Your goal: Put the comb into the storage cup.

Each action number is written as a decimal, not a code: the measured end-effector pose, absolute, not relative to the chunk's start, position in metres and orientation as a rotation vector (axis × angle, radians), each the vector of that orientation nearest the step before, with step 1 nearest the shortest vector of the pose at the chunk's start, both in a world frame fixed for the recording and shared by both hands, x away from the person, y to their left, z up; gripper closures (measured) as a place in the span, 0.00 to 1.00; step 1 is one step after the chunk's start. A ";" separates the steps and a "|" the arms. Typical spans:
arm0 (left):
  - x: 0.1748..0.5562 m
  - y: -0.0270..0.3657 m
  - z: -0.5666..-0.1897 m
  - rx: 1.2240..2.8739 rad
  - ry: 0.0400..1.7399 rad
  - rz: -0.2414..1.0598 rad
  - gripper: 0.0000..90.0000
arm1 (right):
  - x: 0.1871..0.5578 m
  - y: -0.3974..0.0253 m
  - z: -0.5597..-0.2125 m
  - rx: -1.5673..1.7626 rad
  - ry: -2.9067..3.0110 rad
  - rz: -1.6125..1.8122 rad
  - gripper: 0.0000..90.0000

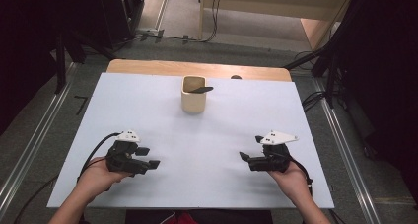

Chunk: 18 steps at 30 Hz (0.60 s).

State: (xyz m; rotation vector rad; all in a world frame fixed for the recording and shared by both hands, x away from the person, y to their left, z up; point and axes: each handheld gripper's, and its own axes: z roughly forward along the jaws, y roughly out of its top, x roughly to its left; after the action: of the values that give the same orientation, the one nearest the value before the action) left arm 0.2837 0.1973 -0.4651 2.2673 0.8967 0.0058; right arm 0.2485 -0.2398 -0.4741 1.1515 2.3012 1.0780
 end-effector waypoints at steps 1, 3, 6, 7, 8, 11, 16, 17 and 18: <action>0.284 0.197 -0.465 2.266 0.897 0.007 0.38 | 0.248 -0.241 -0.475 1.148 2.303 1.073 0.18; 0.283 0.198 -0.465 2.263 0.897 0.009 0.38 | 0.245 -0.244 -0.476 1.155 2.307 1.075 0.18; 0.283 0.198 -0.465 2.264 0.894 0.012 0.38 | 0.242 -0.248 -0.478 1.153 2.317 1.056 0.18; 0.282 0.198 -0.465 2.262 0.895 0.012 0.38 | 0.241 -0.249 -0.479 1.166 2.317 1.052 0.18; 0.282 0.198 -0.465 2.258 0.896 0.014 0.38 | 0.241 -0.251 -0.479 1.169 2.319 1.052 0.18; 0.282 0.200 -0.465 2.255 0.898 0.011 0.38 | 0.238 -0.256 -0.479 1.178 2.303 1.038 0.18; 0.280 0.202 -0.465 2.248 0.901 0.016 0.38 | 0.234 -0.265 -0.481 1.193 2.316 1.039 0.18; 0.280 0.202 -0.465 2.247 0.900 0.020 0.38 | 0.233 -0.266 -0.482 1.209 2.314 1.041 0.18; 0.280 0.202 -0.465 2.244 0.902 0.021 0.38 | 0.233 -0.268 -0.482 1.214 2.317 1.040 0.18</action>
State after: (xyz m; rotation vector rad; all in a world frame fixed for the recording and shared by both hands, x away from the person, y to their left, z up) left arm 0.2798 0.2025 -0.4654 2.2445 0.9021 0.0213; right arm 0.2326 -0.2677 -0.4823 1.2141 2.3172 1.0397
